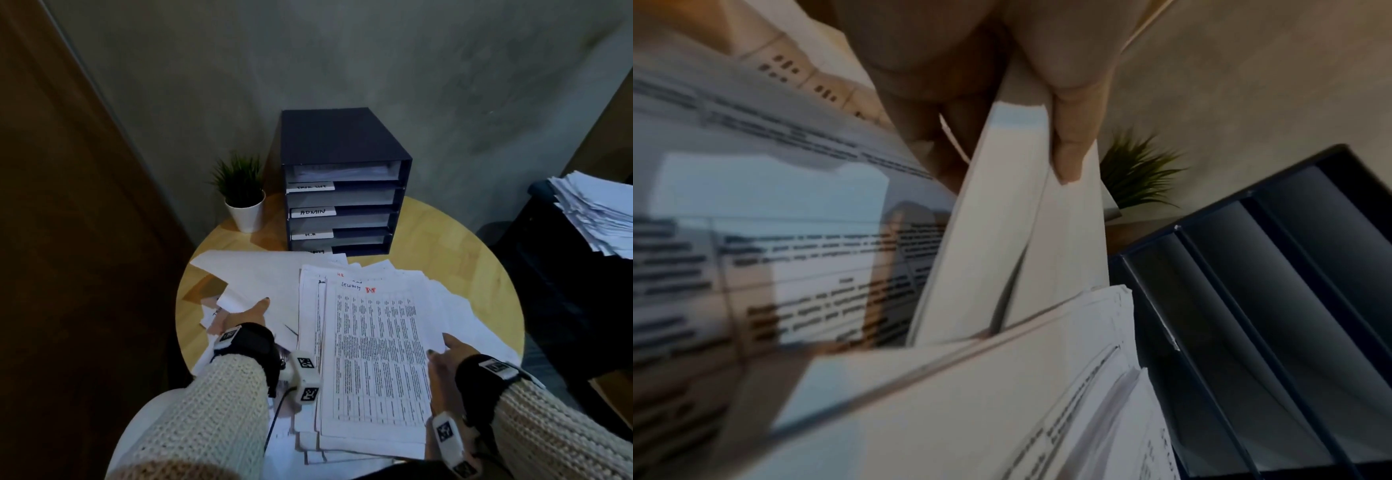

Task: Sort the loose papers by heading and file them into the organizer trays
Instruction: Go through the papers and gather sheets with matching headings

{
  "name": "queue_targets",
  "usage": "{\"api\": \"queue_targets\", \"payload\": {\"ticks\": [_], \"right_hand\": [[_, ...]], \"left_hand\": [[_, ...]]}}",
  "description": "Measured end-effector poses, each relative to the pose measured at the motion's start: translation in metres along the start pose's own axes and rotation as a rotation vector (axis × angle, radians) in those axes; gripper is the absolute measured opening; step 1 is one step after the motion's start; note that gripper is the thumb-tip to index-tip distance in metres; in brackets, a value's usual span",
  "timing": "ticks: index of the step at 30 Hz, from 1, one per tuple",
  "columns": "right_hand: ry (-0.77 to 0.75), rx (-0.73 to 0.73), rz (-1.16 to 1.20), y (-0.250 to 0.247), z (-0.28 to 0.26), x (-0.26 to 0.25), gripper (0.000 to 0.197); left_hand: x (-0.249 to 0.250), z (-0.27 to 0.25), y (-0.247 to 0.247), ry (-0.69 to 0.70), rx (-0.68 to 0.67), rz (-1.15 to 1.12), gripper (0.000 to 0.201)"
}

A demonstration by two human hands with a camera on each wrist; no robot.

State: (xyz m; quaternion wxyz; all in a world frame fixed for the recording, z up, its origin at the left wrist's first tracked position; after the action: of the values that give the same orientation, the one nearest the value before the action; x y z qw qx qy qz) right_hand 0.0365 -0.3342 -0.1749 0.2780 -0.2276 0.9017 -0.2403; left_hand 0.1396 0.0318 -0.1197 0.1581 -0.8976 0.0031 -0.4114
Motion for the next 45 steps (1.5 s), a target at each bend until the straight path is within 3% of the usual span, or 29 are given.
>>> {"api": "queue_targets", "payload": {"ticks": [3, 8, 12, 16, 18, 20, 25, 27, 29, 31, 33, 36, 40, 43, 45], "right_hand": [[0.009, 0.005, -0.012, -0.002, -0.001, -0.001, 0.068], [0.003, 0.032, -0.043, -0.004, -0.006, -0.006, 0.065], [-0.019, 0.059, -0.103, -0.009, -0.015, -0.015, 0.063], [-0.068, 0.107, -0.104, -0.017, -0.029, -0.028, 0.063], [-0.110, 0.118, -0.043, -0.019, -0.035, -0.033, 0.062], [-0.156, 0.111, 0.102, -0.019, -0.035, -0.034, 0.063], [-0.242, 0.028, 0.450, -0.009, -0.032, -0.032, 0.055], [-0.256, 0.006, 0.488, -0.006, -0.033, -0.032, 0.052], [-0.280, 0.006, 0.468, -0.007, -0.032, -0.031, 0.049], [-0.279, 0.012, 0.445, -0.010, -0.040, -0.033, 0.051], [-0.281, 0.032, 0.431, -0.013, -0.045, -0.033, 0.053], [-0.283, 0.044, 0.478, -0.016, -0.047, -0.031, 0.059], [-0.327, -0.010, 0.384, -0.013, -0.045, -0.039, 0.063], [-0.370, -0.067, 0.359, -0.010, -0.045, -0.044, 0.061], [-0.370, -0.063, 0.327, -0.009, -0.047, -0.047, 0.060]], "left_hand": [[0.013, -0.001, -0.006, 0.073, 0.011, -0.012, 0.063], [0.067, -0.031, -0.032, 0.344, 0.096, 0.014, 0.042], [0.118, -0.071, -0.051, 0.542, 0.144, 0.191, 0.033], [0.146, -0.121, -0.033, 0.739, 0.098, 0.459, 0.026], [0.144, -0.145, -0.005, 0.835, 0.037, 0.602, 0.016], [0.127, -0.157, 0.028, 0.860, -0.044, 0.729, 0.018], [0.059, -0.150, 0.101, 0.760, -0.400, 0.921, 0.041], [0.034, -0.143, 0.117, 0.672, -0.570, 0.959, 0.062], [0.022, -0.135, 0.121, 0.596, -0.673, 0.876, 0.064], [0.028, -0.124, 0.115, 0.633, -0.634, 0.741, 0.050], [0.044, -0.112, 0.101, 0.744, -0.485, 0.726, 0.043], [0.073, -0.094, 0.077, 0.848, -0.256, 0.763, 0.059], [0.101, -0.073, 0.047, 0.825, -0.050, 0.759, 0.075], [0.107, -0.054, 0.029, 0.699, -0.029, 0.808, 0.076], [0.100, -0.044, 0.023, 0.601, -0.132, 0.782, 0.069]]}}
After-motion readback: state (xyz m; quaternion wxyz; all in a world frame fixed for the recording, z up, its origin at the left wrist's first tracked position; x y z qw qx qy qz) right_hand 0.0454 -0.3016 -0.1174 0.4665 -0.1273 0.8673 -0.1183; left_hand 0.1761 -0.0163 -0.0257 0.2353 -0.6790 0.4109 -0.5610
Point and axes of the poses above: each hand's wrist, its own z-axis towards the middle knuckle, its own y-axis out of the palm, x = y × z, the point moved 6 cm from there along z, towards the middle knuckle, and after that the axes turned 9 degrees about -x, right-handed, at the moved point
